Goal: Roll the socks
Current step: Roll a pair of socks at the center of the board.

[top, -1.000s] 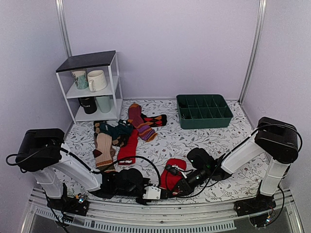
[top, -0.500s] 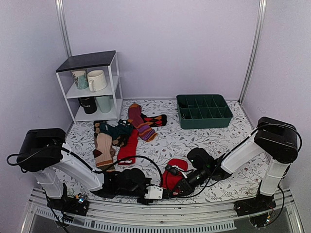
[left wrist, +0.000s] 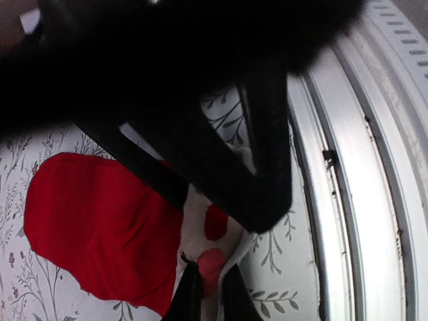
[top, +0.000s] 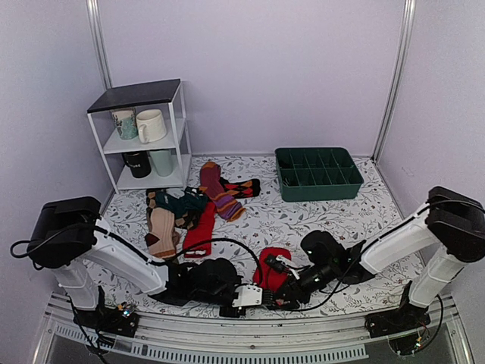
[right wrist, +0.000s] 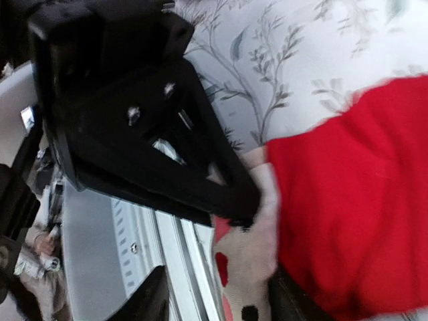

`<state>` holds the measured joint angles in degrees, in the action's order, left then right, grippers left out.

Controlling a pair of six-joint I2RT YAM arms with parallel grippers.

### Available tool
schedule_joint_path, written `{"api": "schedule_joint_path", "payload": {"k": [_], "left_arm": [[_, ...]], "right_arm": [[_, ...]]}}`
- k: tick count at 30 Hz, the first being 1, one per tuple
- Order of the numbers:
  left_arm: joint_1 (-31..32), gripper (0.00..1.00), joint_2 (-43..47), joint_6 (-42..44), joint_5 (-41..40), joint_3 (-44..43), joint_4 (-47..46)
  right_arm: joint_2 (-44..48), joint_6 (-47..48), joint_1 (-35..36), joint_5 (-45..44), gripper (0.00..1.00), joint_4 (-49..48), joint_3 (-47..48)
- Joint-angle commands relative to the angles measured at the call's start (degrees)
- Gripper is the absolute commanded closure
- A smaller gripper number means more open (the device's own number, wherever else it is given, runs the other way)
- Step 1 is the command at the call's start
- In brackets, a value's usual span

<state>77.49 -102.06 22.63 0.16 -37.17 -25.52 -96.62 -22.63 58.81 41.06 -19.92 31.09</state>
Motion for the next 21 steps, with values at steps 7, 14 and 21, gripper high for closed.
{"api": "schedule_joint_path", "payload": {"k": [7,14,21], "left_arm": [[-3.98,1.00,-6.91,-10.98,16.48,-4.93,21.93],[-5.74,1.00,-9.77,-13.22,20.28,-7.23,25.00],[-6.43,1.00,-12.81,-13.01,21.58,-9.06,26.99]], "right_arm": [[27.61,13.45,3.34,-26.27,0.41,-13.39,-17.62],[28.82,18.84,17.15,-43.97,0.41,-15.66,-21.50],[20.16,19.05,24.86,-54.93,0.41,-12.93,-17.21]]}}
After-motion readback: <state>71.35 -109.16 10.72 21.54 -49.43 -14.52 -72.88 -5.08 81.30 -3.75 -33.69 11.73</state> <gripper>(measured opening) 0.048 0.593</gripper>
